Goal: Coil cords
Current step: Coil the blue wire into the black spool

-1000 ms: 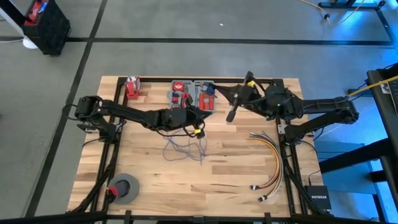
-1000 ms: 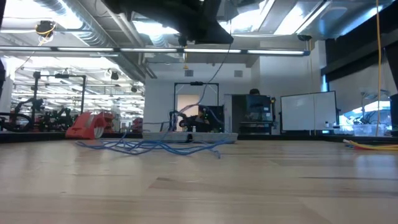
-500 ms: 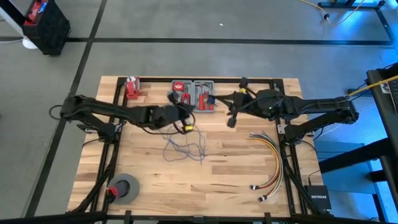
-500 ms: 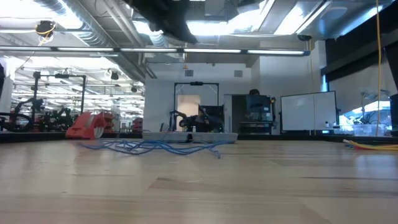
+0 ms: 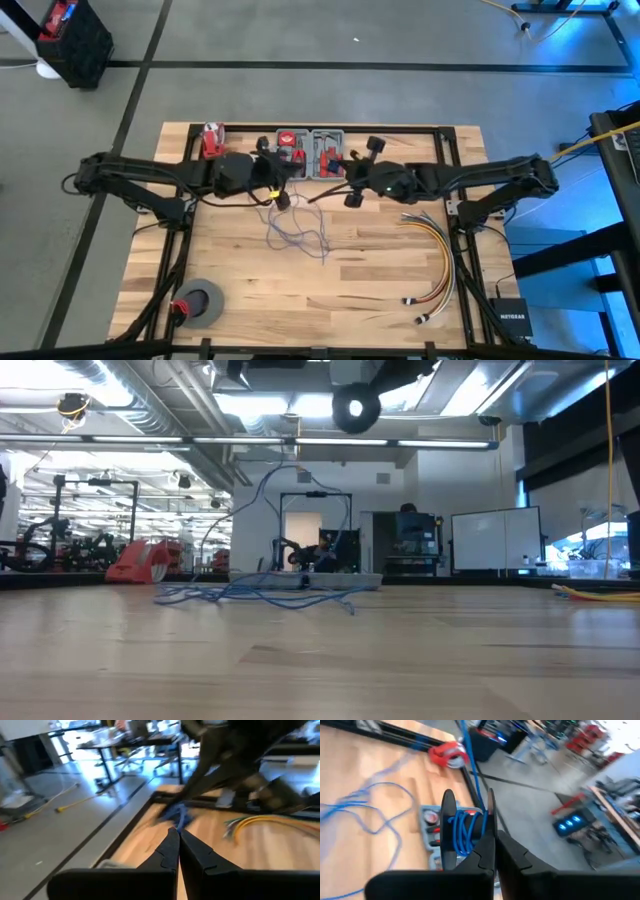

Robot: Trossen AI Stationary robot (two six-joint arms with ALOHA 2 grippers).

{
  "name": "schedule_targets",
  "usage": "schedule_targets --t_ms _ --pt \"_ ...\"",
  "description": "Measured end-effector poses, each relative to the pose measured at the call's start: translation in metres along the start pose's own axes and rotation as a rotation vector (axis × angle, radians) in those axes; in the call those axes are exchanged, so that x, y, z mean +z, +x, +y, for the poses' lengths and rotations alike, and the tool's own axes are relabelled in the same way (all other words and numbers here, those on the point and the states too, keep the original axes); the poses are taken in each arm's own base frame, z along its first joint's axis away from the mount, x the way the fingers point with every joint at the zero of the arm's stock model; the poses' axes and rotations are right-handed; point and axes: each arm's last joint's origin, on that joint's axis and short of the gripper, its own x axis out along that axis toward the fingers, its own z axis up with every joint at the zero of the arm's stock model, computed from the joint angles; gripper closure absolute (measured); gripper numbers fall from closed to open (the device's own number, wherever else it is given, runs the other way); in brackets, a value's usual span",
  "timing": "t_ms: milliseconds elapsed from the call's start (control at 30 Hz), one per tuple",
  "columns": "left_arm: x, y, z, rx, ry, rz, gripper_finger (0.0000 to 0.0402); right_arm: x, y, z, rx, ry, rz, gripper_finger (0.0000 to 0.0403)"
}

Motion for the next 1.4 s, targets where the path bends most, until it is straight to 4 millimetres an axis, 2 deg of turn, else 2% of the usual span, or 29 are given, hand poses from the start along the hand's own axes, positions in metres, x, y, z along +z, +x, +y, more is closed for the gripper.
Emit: schedule_targets --t_ms 200,467,700,867,1100,1300,1400 --pt "-0.009 0.024 -0.019 -0.028 0.001 -0.025 0.0401 0.002 0.018 0.006 -0.045 0.033 -0.022 0.0398" --pt "-0.032 0.060 -0.041 -0.033 0.014 -0.021 0.0401 0.014 0.016 0.003 -0.038 0.098 -0.134 0.0398" --pt "-0.047 0.079 -0.047 -0.016 0.039 -0.006 0.0401 0.024 -0.007 -0.016 0.016 0.175 -0.252 0.0398" --pt "-0.045 0.082 -0.048 -0.013 0.046 -0.036 0.0401 0.028 -0.027 -0.030 0.081 0.226 -0.333 0.0398" --pt "-0.044 0.081 -0.049 -0.022 0.045 -0.043 0.0401 0.032 -0.046 -0.047 0.067 0.276 -0.405 0.0398" --pt "-0.071 0.092 -0.055 -0.040 0.108 0.082 0.0401 0.042 -0.069 -0.068 0.028 0.353 -0.547 0.0398" --pt "-0.065 0.097 -0.051 -0.018 0.086 0.032 0.0401 0.040 -0.072 -0.069 0.053 0.339 -0.552 0.0398"
